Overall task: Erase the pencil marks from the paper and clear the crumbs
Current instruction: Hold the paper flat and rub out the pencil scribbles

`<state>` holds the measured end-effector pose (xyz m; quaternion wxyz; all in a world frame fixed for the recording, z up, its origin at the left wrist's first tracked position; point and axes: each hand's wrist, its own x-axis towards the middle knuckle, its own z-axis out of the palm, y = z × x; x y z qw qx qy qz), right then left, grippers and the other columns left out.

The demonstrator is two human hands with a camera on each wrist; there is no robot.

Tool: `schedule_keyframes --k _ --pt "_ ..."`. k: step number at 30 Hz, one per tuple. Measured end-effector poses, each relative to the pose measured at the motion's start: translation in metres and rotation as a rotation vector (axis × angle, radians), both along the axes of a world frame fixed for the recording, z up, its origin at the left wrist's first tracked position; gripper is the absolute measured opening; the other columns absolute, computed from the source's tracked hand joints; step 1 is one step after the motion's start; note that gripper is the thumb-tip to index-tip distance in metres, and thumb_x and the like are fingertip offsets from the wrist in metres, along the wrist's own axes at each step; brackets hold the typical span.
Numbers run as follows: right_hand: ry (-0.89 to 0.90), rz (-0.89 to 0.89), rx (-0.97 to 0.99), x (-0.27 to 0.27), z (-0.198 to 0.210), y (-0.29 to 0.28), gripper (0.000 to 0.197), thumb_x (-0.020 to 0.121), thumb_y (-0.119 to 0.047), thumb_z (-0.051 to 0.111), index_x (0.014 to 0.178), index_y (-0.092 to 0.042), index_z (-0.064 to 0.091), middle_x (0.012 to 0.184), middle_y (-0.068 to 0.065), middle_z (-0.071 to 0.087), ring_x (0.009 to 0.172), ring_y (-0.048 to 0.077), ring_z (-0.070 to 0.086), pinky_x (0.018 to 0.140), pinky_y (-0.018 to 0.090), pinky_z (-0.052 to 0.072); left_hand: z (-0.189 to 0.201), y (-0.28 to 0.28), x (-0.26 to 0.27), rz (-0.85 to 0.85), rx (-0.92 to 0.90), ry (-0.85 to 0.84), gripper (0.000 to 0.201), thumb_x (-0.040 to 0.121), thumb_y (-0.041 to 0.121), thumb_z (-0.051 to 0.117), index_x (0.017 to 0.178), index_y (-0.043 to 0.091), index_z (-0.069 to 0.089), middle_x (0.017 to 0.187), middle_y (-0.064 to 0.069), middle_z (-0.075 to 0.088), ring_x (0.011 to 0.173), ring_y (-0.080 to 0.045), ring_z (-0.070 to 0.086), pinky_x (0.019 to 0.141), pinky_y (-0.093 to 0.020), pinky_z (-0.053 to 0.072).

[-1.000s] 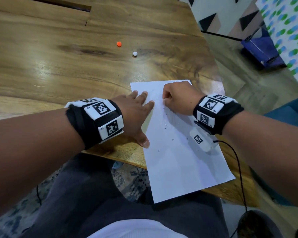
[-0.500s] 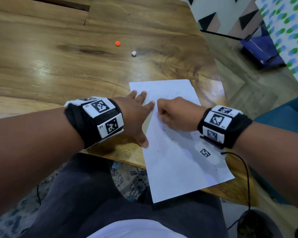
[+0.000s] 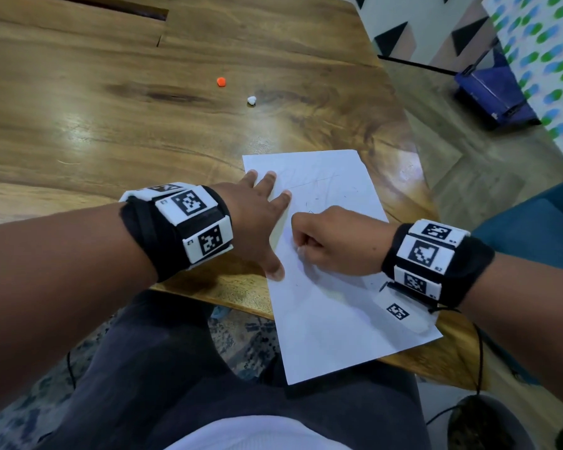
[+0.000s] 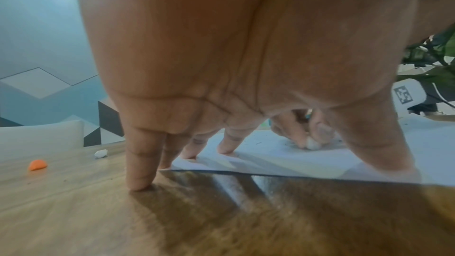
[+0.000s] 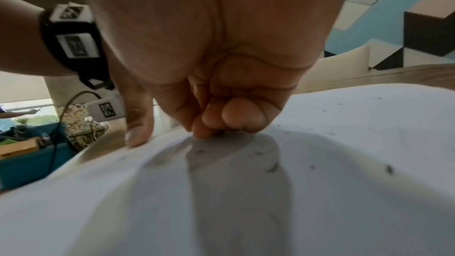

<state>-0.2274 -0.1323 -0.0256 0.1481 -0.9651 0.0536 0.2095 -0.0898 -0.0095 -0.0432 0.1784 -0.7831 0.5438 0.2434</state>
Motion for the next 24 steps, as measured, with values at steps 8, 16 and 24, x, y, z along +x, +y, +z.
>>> schedule_keyframes --k 8,16,24 --pt "0.134 -0.634 1.073 -0.002 -0.002 -0.002 0.004 0.1 -0.005 0.054 0.096 -0.006 0.054 0.108 0.024 0.072 0.089 0.029 0.072 0.076 0.034 0.06 -0.003 0.0 0.0 -0.018 -0.012 -0.002 0.145 0.061 0.091 0.064 0.16 0.023 -0.018 0.167 -0.013 -0.025 0.155 -0.038 -0.014 0.12 -0.059 0.028" --pt "-0.347 -0.959 1.259 0.0 0.001 -0.051 0.007 0.097 -0.004 0.057 0.091 -0.008 0.058 0.11 0.022 0.071 0.092 0.031 0.071 0.082 0.038 0.06 -0.003 0.003 -0.001 -0.018 -0.044 -0.007 0.144 0.061 0.09 0.064 0.16 0.024 -0.015 0.168 -0.011 -0.023 0.156 -0.037 -0.012 0.119 -0.059 0.03" --pt "-0.303 -0.874 0.86 0.018 -0.006 -0.048 0.011 0.093 -0.004 0.059 0.086 -0.013 0.058 0.081 0.014 0.066 0.069 0.025 0.063 0.054 0.033 0.053 -0.002 0.001 -0.001 -0.009 -0.044 -0.006 0.143 0.061 0.089 0.066 0.16 0.024 -0.015 0.168 -0.012 -0.022 0.156 -0.038 -0.011 0.119 -0.06 0.029"
